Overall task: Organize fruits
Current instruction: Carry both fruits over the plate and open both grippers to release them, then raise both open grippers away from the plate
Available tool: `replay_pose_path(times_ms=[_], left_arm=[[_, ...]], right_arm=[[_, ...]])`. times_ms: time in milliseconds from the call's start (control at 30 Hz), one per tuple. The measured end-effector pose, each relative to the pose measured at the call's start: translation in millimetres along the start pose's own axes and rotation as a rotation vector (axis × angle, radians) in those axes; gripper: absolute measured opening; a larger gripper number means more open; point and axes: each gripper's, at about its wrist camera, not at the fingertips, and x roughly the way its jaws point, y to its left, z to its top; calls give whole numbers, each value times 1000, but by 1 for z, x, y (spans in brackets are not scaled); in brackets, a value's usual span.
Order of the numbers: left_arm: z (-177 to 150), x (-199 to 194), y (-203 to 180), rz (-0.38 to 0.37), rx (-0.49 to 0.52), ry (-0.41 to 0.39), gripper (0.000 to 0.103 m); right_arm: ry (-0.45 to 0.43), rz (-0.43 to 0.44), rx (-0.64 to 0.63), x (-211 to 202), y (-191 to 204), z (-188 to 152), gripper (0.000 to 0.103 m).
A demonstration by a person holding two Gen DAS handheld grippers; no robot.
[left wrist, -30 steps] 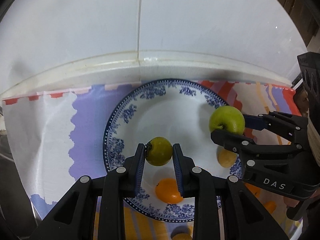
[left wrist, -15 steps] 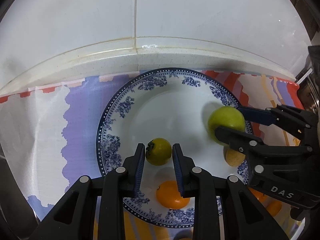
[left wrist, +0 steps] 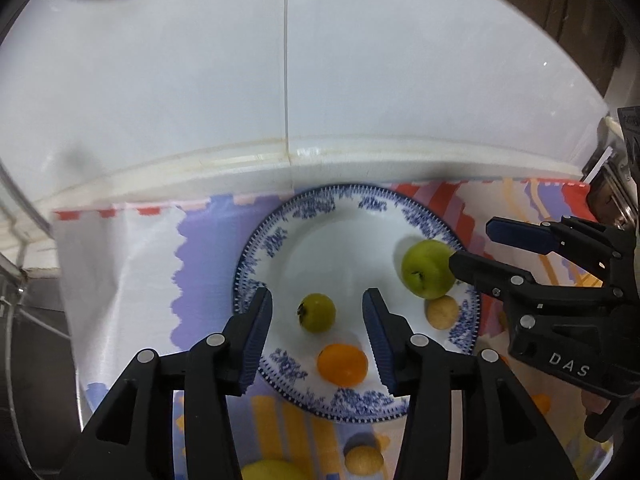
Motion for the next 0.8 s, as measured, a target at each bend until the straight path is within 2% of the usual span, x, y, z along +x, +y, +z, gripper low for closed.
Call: replay_pose_path(times_ms=[100,133,167,333,467,567,800], left_arm=[[-6,-25,-3,17,7,-63,56],[-9,-36,-3,25,11,-92,59],[-11,-43,-3,34,15,-111,60],[-25,-92,-1,78,18,-223,68],[-39,-121,3,111,13,-277,73],[-54,-139,5,136,15,-315,79],[-89,-175,7,177,36,-389,87]], right_arm=[[-54,-12,-3,-24,4,-2,49],[-73,-18,-5,-32,5,-3,52],[-91,-27,-8,-39,7,-3,56],[-188,-56,-15,-80,18,-13,61],[-245,-65,-16,-106,32,-19,68],[-275,-59,-17,-124,42,-27,68],[-344,-53,-52,-156,72,-51,69]])
